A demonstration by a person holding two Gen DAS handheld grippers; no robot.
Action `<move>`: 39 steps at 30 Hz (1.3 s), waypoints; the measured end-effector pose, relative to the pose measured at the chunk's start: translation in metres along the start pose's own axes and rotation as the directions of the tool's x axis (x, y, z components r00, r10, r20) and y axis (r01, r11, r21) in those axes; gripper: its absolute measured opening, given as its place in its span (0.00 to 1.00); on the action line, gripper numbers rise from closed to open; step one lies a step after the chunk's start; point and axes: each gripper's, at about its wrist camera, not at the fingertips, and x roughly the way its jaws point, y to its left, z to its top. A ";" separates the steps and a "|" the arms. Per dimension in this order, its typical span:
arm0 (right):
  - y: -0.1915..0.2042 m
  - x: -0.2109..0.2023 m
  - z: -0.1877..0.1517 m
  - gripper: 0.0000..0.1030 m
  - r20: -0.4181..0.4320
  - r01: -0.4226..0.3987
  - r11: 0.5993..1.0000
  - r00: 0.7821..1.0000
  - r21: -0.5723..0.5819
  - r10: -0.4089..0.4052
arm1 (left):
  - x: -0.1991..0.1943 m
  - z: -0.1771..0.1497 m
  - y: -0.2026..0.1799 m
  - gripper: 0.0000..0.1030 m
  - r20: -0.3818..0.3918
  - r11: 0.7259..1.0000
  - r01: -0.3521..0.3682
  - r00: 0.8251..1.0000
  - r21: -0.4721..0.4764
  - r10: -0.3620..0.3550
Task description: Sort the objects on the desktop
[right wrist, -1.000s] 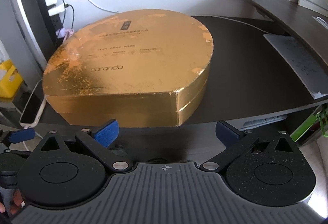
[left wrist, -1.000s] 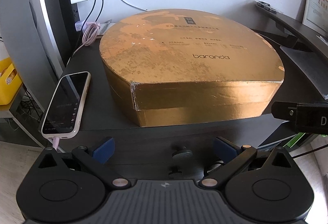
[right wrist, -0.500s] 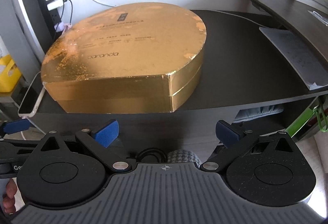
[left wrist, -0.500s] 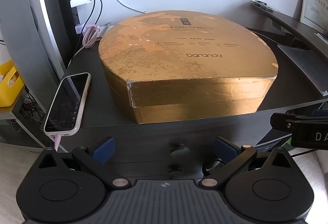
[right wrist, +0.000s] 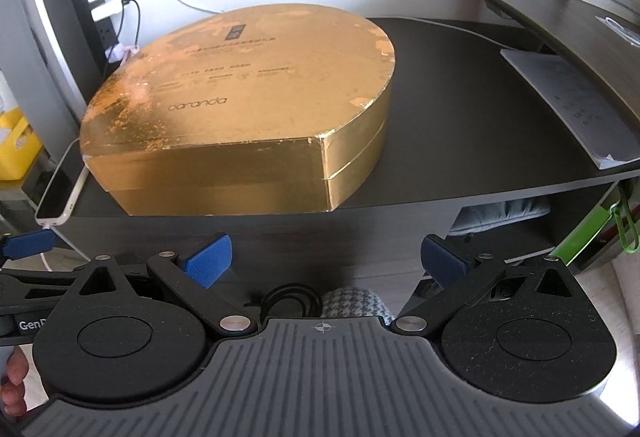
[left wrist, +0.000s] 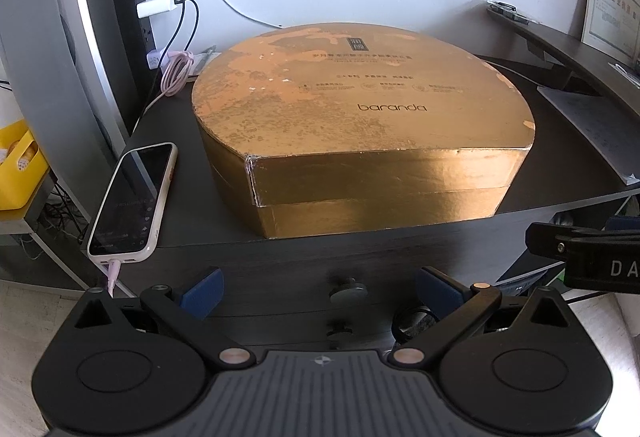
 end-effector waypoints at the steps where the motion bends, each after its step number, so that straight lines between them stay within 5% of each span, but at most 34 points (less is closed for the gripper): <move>1: 0.000 0.000 0.000 1.00 0.000 -0.002 1.000 1.000 -0.001 0.002 | 0.000 0.000 0.000 0.99 -0.001 1.000 0.000 1.000 0.001 0.000; 39: -0.005 0.001 -0.007 1.00 -0.016 0.015 1.000 1.000 -0.008 -0.015 | 0.003 -0.006 -0.012 0.99 -0.018 1.000 0.018 1.000 0.021 -0.017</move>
